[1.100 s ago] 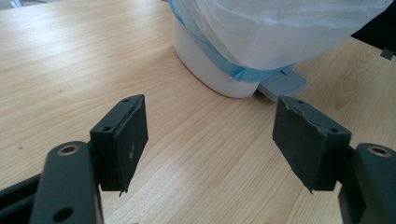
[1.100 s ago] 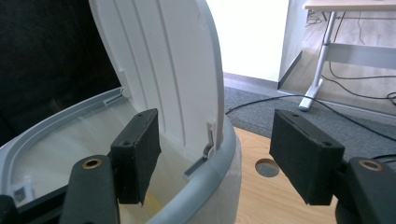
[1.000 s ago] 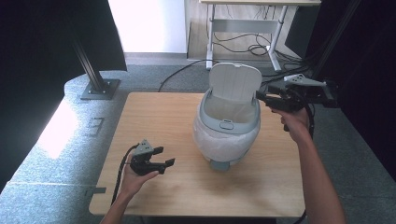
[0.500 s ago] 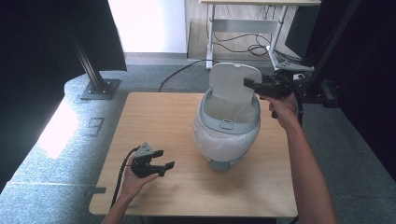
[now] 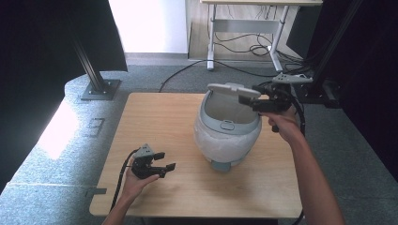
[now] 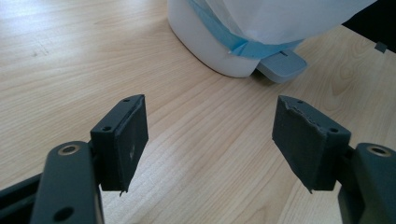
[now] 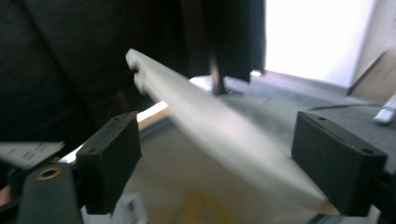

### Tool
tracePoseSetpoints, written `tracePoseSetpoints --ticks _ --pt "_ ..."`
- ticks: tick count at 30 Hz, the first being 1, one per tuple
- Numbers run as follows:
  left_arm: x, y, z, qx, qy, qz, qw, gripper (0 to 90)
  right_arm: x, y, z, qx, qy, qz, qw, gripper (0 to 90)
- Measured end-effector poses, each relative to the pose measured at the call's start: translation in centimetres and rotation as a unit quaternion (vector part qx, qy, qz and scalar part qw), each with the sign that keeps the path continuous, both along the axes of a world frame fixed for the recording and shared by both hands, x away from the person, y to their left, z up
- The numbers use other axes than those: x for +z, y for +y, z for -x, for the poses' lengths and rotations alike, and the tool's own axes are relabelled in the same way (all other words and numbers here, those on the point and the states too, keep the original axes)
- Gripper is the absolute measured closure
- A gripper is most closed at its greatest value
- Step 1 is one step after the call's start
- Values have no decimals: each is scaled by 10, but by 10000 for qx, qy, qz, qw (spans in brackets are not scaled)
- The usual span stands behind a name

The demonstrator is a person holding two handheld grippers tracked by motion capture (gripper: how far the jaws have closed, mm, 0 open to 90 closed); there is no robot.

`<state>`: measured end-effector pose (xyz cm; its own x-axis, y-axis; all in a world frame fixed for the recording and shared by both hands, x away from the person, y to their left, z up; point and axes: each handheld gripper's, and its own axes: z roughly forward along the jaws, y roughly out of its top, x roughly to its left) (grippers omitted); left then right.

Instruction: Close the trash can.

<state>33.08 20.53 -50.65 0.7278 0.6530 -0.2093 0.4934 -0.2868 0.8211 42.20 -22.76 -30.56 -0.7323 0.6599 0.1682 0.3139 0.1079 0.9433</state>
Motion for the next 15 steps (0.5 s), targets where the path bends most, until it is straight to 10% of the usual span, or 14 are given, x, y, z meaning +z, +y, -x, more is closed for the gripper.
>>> tracePoseSetpoints --ticks 8,15 --pt "-3 -1 -1 -1 98 48 9999 265 -17 10 21 151 155 238 9995 142" --pt "-5 0 -1 19 110 38 9999 265 -31 30 18 -661 1 974 9930 163"
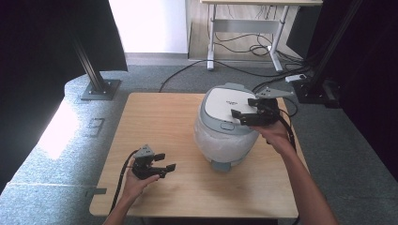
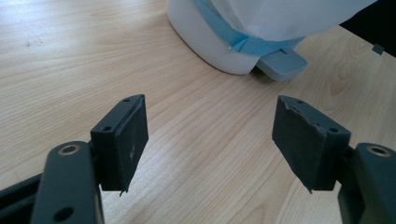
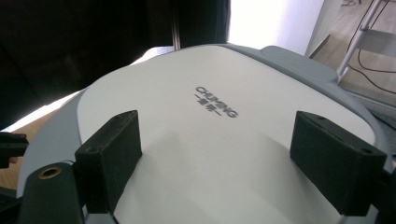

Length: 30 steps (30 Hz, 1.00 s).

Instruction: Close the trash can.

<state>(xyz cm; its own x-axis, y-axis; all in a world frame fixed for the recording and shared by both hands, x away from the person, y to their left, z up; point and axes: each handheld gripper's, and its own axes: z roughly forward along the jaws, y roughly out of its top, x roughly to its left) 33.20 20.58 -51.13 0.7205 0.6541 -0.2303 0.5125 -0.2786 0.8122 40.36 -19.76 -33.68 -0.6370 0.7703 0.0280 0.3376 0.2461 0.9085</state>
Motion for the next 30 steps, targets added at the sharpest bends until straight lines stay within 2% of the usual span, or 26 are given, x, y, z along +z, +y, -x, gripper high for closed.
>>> tracePoseSetpoints --ticks 5,7,8,14,16,18,19,23,25,27,30 --pt "-2 0 0 29 7 -65 10000 265 1 19 8 -66 -47 181 9998 166" --pt "-3 -1 0 43 2 -98 9999 265 2 21 10 -129 -26 227 9997 166" --pt "-3 -1 0 49 3 -94 9999 265 2 23 11 -205 10 385 9990 184" --pt "-3 0 1 64 2 -91 9999 266 3 21 13 -237 -27 423 9988 190" --pt "-3 1 1 77 -3 -89 9999 265 3 15 17 -361 -146 417 9984 213" --pt "-3 2 0 82 -21 -106 9999 265 3 5 24 -369 -226 161 9989 213" --pt "-3 2 0 90 -22 -105 9999 266 4 -3 31 -376 -316 48 9988 214" --pt "-3 5 0 147 -60 -144 9998 265 -1 -28 60 -509 -606 -87 9968 214" --pt "-3 6 0 175 -71 -168 9997 265 -8 -43 79 -548 -692 -254 9958 217" --pt "-4 5 1 191 -75 -214 9996 265 -16 -55 92 -565 -703 -327 9954 217" --pt "-5 5 1 202 -93 -284 9993 265 -36 -72 110 -609 -670 -351 9953 219"
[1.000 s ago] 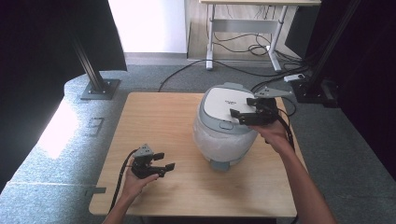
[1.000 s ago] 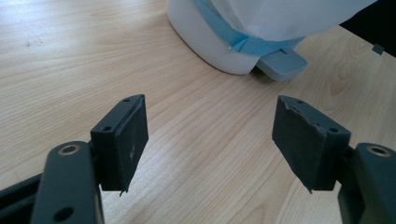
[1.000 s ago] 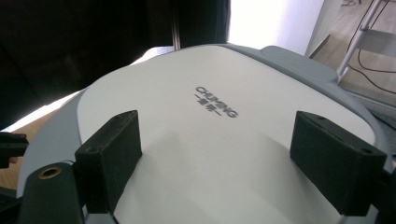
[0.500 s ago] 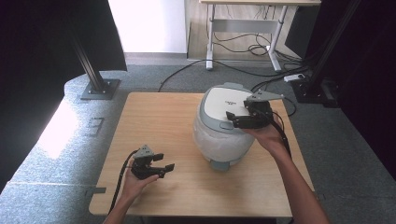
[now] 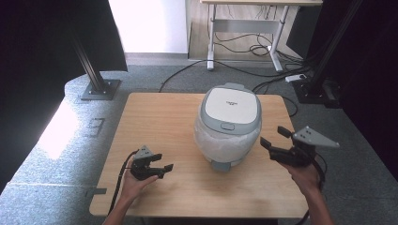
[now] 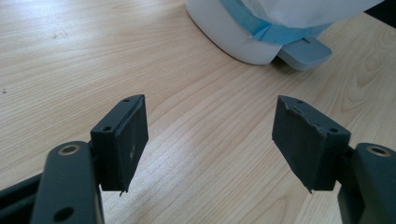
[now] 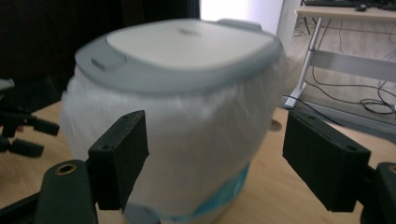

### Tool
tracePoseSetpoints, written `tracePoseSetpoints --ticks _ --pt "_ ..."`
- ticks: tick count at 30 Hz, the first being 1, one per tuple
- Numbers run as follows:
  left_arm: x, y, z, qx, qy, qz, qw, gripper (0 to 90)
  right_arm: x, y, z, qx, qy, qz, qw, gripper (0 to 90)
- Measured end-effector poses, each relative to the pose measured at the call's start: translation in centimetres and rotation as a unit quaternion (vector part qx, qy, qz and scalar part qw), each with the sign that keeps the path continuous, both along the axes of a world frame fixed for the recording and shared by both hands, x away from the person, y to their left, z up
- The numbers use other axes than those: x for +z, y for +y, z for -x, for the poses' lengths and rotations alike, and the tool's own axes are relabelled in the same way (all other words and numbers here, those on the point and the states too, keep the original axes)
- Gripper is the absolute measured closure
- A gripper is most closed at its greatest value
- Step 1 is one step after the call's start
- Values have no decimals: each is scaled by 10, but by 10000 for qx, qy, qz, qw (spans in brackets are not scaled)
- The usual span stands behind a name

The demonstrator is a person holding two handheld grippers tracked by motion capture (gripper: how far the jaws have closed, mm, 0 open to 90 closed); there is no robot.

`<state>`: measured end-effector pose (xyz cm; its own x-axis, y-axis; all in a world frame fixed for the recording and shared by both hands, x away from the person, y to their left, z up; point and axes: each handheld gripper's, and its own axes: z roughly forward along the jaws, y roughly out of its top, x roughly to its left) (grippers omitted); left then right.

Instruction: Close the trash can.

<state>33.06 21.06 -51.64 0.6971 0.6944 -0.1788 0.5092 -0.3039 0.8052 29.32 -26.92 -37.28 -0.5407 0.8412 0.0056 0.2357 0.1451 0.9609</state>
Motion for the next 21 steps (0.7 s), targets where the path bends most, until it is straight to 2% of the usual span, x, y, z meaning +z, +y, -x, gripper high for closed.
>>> tracePoseSetpoints --ticks 5,11,17,21 --pt "-1 1 -1 49 5 -8 10000 265 -47 -25 18 -173 177 -107 9996 224" --pt "-2 3 -1 94 9 -20 10000 265 -95 -40 27 -259 512 -90 9983 225" --pt "-3 4 0 115 14 -23 9999 265 -121 -41 25 -291 777 -16 9966 225" --pt "-3 3 0 112 -2 -33 9999 264 -124 -40 23 -301 796 -35 9964 225"
